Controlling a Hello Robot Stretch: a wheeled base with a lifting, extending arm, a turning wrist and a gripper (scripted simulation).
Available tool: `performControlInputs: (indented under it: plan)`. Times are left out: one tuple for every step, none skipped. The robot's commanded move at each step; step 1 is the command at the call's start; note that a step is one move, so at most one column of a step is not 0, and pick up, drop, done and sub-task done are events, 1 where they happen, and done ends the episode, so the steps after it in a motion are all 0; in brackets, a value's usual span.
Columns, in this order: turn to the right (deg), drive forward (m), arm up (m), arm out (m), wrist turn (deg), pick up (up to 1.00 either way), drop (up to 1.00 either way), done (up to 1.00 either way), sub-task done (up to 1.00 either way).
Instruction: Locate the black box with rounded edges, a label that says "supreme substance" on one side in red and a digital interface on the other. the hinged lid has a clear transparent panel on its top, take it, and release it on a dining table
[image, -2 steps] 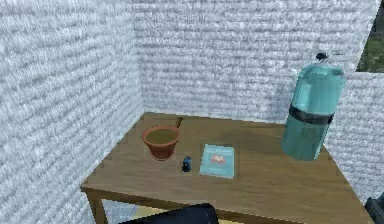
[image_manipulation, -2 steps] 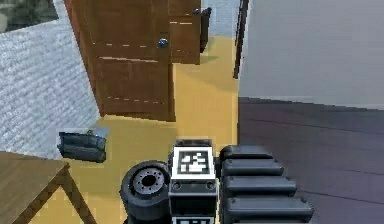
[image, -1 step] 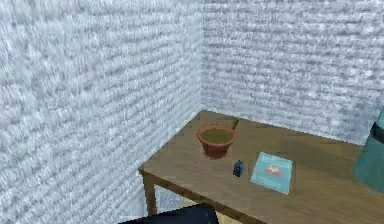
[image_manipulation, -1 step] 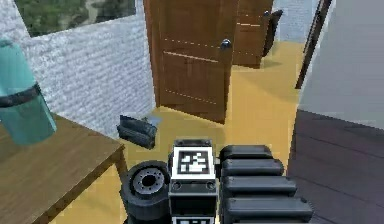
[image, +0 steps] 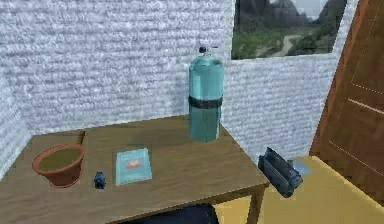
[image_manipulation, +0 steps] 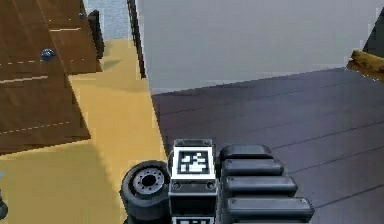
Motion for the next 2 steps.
performControlInputs:
  plan:
    - [15.0,0.0,0.0,0.0,0.0,0.0,0.0,0.0,0.0]
    - [3.0,0.0,0.0,0.0,0.0,0.0,0.0,0.0,0.0]
